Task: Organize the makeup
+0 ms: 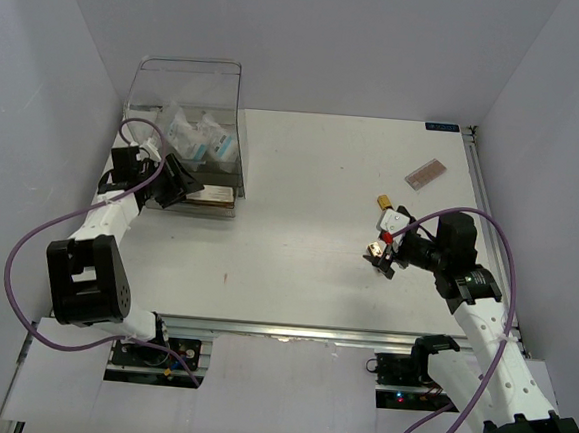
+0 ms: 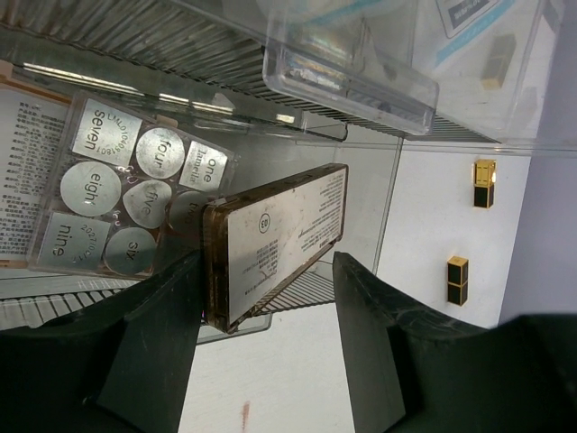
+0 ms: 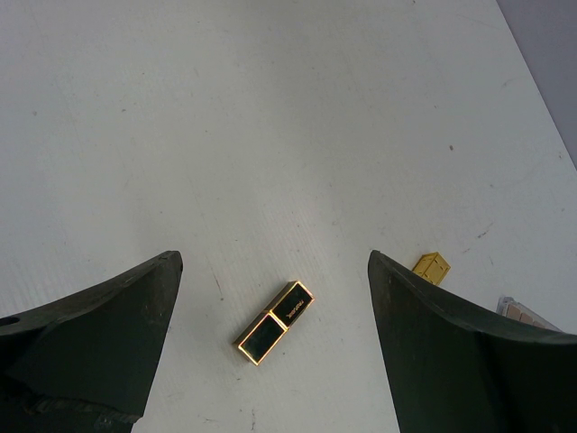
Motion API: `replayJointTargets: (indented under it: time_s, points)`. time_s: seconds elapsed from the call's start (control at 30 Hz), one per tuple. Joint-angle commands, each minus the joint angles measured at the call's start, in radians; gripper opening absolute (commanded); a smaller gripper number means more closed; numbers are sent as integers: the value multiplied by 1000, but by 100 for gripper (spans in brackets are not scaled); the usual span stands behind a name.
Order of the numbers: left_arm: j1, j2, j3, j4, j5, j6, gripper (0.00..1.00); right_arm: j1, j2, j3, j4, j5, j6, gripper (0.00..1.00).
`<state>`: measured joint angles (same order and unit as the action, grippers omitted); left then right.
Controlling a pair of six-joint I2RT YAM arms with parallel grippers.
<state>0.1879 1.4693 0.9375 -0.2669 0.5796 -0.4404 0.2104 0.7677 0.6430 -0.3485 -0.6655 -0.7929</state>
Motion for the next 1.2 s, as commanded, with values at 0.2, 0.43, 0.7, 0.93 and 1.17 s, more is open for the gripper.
replayJointTargets:
  time_s: [0.2, 0.43, 0.7, 0.93, 1.17]
  points:
    - [-1, 43, 95, -51, 2, 45, 75, -5, -10, -2, 16, -21, -4, 90]
    - [-1, 61, 121, -91, -56, 72, 82, -3, -9, -2, 17, -26, -5, 90]
    - [1, 81, 133, -100, -165, 80, 86, -6, -14, -2, 17, -28, -3, 90]
    - [-1, 105, 153, -108, -255, 79, 88, -8, -16, -2, 17, -29, -3, 90]
    - [-1, 120, 176, -120, -335, 64, 90, -11, -16, -3, 17, -29, -2, 90]
